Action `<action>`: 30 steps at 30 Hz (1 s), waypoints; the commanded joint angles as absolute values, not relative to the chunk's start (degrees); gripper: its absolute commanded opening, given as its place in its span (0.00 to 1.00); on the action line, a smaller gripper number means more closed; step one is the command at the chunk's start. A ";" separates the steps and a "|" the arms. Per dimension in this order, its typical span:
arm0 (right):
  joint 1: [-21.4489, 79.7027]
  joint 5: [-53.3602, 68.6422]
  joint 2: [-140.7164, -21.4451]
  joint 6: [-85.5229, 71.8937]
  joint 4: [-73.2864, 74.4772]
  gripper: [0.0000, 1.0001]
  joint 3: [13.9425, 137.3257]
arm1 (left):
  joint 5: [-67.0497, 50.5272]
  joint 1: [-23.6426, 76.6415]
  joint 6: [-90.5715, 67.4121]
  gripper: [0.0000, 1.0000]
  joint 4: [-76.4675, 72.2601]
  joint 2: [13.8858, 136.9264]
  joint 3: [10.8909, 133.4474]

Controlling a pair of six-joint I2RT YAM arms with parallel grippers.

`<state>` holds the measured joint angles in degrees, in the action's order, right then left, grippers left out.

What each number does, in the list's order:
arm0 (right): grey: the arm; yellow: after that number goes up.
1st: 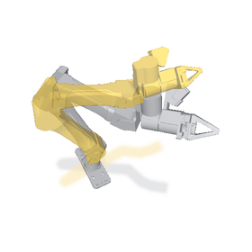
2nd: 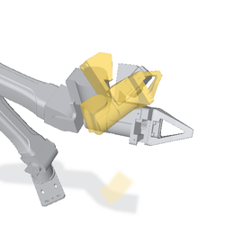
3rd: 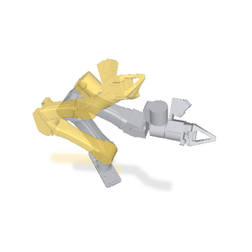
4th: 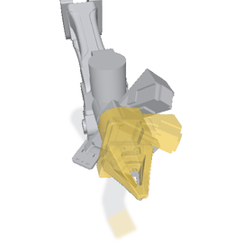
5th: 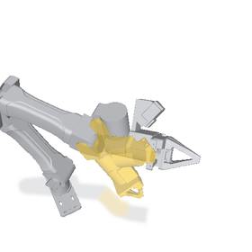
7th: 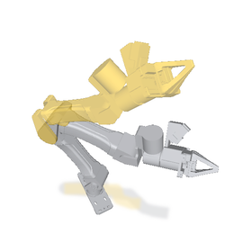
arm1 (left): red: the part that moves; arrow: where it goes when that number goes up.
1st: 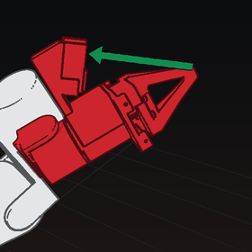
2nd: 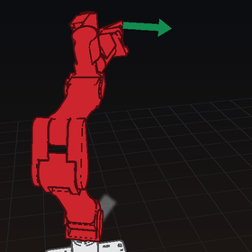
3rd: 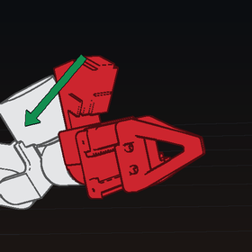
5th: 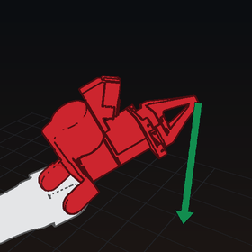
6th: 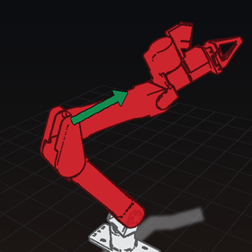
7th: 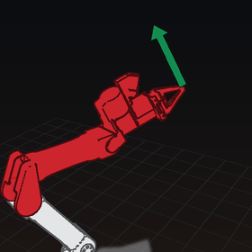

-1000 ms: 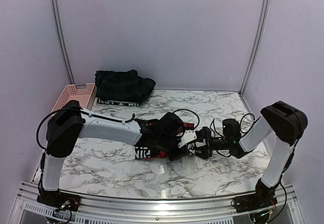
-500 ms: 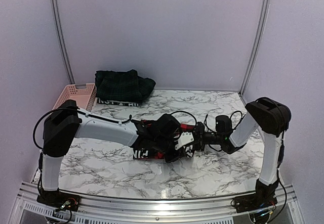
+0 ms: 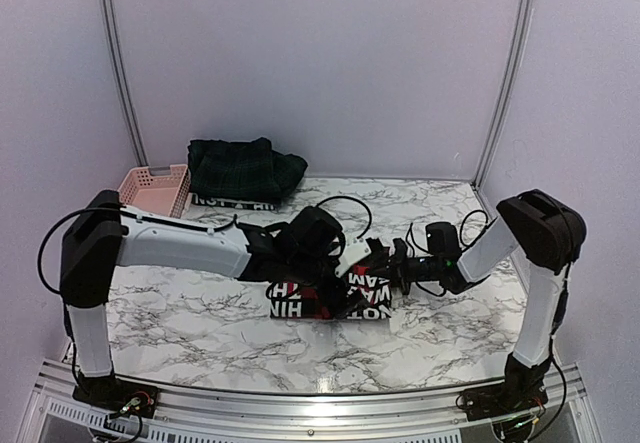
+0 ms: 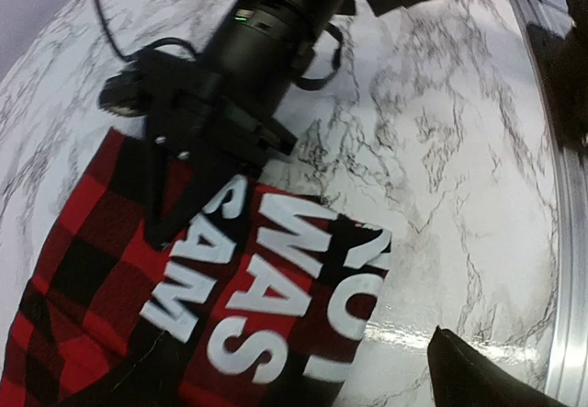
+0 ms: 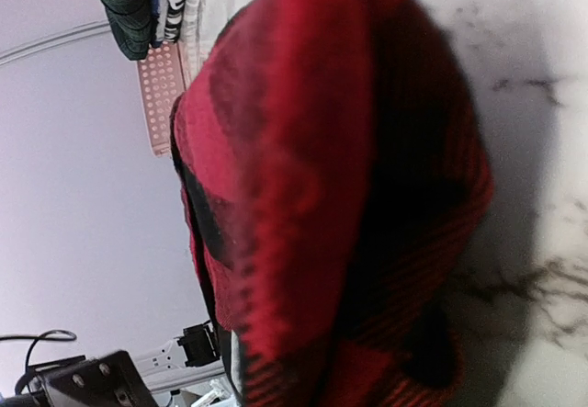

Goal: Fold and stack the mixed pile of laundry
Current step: Pass from the left arm to the right, then turn over the square-folded T-shirt at the center of the board.

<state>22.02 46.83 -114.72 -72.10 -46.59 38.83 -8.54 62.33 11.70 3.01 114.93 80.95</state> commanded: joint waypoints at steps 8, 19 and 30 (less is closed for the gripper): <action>14.42 38.27 -98.03 -31.70 16.81 0.00 53.78 | -3.52 55.28 -2.45 0.99 4.31 96.24 69.90; 9.33 -0.43 -87.15 -12.64 54.35 0.00 76.71 | -1.06 51.61 -3.52 0.99 9.55 86.86 63.06; 16.18 -25.02 -93.17 -16.19 71.99 0.00 95.95 | 1.90 44.20 -4.07 0.99 15.94 71.84 52.88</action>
<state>10.70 -14.22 -88.03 -15.00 63.68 93.10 0.58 46.00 -4.12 11.38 74.87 54.70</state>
